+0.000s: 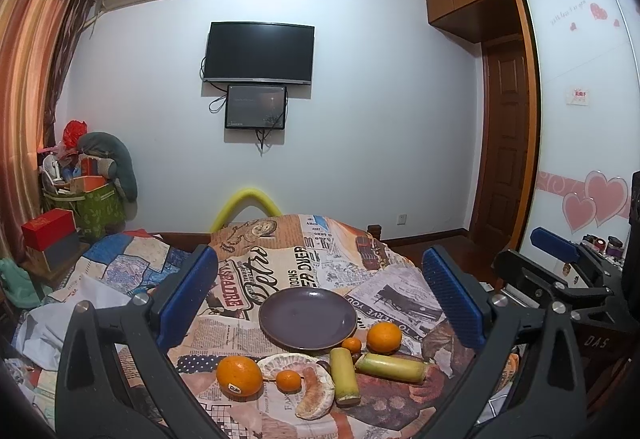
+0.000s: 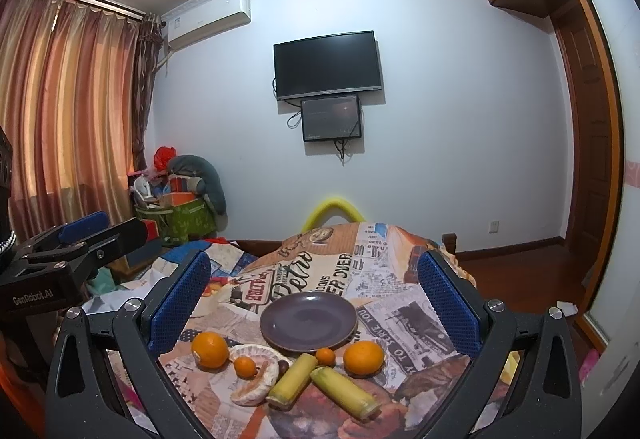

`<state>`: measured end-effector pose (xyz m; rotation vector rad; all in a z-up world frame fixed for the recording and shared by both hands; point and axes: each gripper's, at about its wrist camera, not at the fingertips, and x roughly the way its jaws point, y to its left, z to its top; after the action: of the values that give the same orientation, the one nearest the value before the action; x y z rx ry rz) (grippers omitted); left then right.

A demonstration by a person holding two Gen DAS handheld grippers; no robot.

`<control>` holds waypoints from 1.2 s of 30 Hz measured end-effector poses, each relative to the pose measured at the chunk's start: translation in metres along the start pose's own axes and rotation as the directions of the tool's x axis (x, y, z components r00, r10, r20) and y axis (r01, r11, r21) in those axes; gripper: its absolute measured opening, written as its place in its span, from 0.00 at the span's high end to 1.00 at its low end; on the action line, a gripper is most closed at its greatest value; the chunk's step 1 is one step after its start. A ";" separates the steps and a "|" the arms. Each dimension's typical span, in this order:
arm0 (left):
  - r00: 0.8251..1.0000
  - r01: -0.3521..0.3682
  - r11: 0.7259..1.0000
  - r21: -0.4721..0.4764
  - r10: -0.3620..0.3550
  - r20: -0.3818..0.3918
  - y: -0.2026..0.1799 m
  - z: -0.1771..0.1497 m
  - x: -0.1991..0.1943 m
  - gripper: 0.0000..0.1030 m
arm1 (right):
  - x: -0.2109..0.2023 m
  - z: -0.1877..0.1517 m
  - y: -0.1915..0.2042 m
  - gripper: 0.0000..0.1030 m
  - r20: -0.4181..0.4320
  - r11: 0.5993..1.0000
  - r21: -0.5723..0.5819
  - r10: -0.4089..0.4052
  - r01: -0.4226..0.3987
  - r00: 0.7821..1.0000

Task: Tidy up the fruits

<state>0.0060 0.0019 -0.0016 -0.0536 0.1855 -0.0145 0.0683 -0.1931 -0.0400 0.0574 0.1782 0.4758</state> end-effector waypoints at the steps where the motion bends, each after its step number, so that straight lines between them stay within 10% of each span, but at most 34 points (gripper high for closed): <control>1: 1.000 0.001 1.000 0.001 -0.001 0.000 0.000 0.000 0.000 0.00 | -0.001 0.000 0.000 0.00 0.001 1.000 0.000 -0.002 0.002 1.000; 36: 1.000 0.002 1.000 -0.005 -0.002 0.008 -0.001 -0.003 0.001 0.00 | -0.002 0.002 0.002 0.00 0.008 1.000 -0.004 -0.003 0.003 1.000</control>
<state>0.0063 0.0009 -0.0050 -0.0588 0.1775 -0.0161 0.0660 -0.1926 -0.0378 0.0553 0.1691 0.4728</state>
